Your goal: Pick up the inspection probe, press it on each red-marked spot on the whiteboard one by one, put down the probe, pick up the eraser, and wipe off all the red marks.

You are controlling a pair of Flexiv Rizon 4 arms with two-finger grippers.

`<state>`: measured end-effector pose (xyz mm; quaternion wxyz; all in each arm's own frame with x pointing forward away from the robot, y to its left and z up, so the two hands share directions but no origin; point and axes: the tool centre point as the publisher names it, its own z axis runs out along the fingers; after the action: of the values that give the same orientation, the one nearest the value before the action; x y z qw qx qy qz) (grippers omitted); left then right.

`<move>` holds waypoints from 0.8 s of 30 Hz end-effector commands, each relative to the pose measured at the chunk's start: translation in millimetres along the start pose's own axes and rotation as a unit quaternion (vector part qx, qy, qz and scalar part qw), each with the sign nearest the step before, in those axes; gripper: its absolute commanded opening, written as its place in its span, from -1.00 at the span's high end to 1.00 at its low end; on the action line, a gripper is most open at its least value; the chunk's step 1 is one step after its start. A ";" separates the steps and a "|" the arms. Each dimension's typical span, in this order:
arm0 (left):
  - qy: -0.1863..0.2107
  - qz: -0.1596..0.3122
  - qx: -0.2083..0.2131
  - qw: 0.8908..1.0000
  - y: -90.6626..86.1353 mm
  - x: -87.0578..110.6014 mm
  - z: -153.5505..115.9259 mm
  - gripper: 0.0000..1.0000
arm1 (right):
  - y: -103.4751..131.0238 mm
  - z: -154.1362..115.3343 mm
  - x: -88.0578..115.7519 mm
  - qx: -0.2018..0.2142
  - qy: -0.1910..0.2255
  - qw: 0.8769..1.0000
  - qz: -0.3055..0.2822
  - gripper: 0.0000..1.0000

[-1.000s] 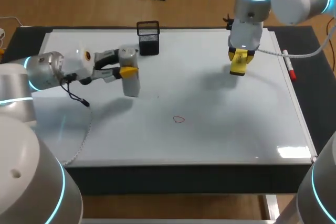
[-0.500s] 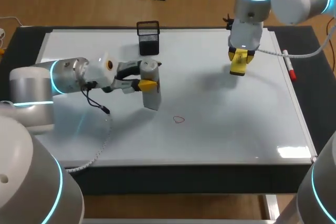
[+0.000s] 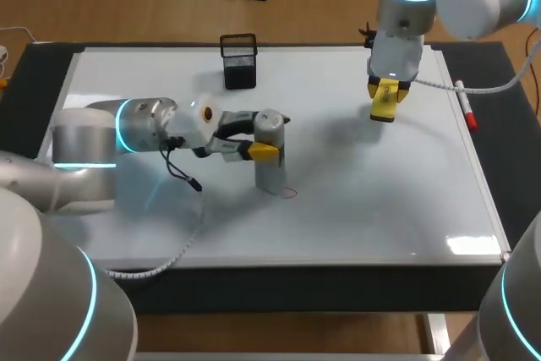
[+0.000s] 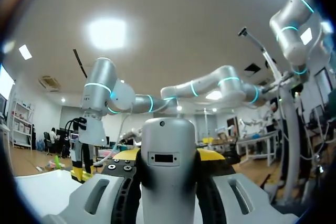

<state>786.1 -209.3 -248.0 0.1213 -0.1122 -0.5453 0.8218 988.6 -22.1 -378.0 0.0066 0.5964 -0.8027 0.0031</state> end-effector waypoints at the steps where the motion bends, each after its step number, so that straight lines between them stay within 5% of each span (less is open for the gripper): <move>1: 0.018 -0.007 0.007 1.000 9.9 -10.9 8.0 1.00 | -0.2 -1.0 0.9 0.001 0.001 1.000 -0.001 1.00; 24: 0.013 -0.025 -0.013 1.000 20.9 -2.3 19.0 1.00 | -0.2 -1.0 0.9 0.001 0.001 1.000 -0.001 1.00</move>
<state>783.3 -235.8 -263.3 0.1498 -0.1137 -0.5541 0.8109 988.6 -22.1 -378.0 0.0065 0.5964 -0.8027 0.0031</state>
